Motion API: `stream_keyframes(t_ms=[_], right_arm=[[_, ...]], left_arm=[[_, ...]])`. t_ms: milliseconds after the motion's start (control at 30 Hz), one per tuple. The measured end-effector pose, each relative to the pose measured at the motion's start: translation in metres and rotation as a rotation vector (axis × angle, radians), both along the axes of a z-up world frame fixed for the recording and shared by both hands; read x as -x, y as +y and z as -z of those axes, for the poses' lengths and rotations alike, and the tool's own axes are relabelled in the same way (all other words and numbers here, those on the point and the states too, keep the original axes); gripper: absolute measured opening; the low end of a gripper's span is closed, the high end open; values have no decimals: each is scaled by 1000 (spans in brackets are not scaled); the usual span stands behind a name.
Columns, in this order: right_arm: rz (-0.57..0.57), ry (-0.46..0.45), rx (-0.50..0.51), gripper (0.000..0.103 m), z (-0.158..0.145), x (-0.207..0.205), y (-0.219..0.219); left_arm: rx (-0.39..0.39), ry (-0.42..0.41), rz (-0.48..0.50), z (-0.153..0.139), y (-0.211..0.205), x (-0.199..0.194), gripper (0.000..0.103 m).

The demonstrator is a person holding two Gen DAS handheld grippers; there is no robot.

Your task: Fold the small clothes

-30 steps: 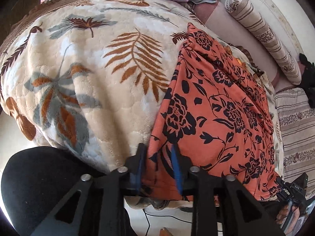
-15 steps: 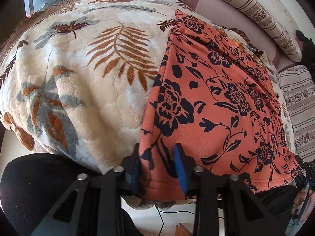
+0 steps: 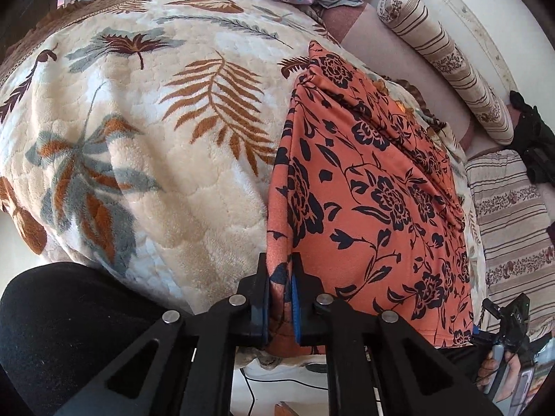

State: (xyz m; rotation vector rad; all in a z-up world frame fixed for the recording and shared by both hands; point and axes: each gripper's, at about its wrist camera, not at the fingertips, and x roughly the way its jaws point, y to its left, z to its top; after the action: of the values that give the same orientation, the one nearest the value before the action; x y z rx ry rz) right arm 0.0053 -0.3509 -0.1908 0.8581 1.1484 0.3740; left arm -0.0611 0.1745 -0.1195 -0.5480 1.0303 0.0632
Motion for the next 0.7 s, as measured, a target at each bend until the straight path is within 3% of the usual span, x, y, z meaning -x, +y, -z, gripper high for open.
stream_keyframes(t_ms=[133, 167, 200, 233, 367, 567, 700], right_arm=[[-44, -8, 49, 78, -3, 2, 12], [-63, -12, 64, 56, -4, 3, 17], [-85, -9, 86, 22, -4, 3, 21], [-97, -6, 111, 13, -5, 3, 25], [-99, -37, 117, 12, -10, 5, 29], [-13, -64, -32, 12, -13, 5, 5], [27, -69, -81, 12, -12, 4, -4]], left_arm=[[14, -10, -4, -2, 0, 0, 10], [21, -18, -4, -2, 0, 0, 9], [25, -23, -6, -3, 1, 0, 9], [29, -27, -7, -4, 1, 0, 9], [52, -46, -11, -8, 4, 0, 9], [79, -60, -15, -10, 9, -2, 9], [90, -57, -16, -9, 9, -7, 9]])
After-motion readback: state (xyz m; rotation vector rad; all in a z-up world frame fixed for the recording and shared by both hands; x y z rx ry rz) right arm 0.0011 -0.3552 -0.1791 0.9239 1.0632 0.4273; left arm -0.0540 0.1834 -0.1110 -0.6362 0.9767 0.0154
